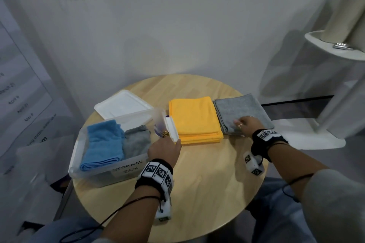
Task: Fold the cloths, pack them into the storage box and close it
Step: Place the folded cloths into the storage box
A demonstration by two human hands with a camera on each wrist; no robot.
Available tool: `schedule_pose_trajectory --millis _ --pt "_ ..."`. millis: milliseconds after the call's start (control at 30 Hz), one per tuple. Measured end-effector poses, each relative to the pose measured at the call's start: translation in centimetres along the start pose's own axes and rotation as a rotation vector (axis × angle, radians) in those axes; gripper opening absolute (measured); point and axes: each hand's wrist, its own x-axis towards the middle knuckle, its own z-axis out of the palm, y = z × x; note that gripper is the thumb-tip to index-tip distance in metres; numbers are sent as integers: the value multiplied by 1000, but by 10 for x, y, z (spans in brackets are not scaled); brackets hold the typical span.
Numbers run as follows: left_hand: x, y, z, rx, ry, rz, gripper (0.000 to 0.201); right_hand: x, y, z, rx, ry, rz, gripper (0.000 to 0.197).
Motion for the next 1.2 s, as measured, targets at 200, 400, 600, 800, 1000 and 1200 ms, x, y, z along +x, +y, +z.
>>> schedule_pose_trajectory --millis 200,400,600,800,1000,1200 --pt "1 0 2 -8 13 -15 52 0 21 -17 -80 216 418 46" --pt "3 1 5 -14 41 -33 48 1 40 -12 287 191 686 67" --pt "1 0 6 -26 44 -38 48 -8 34 -16 701 258 566 26" --pt "1 -3 5 -62 3 -40 50 -5 -12 -37 980 349 128 15" --pt "15 -9 -18 -344 -47 106 91 -75 -69 -80 921 261 -340 41" --pt "1 28 -91 -345 108 694 111 -128 -77 -76 929 172 -493 45"
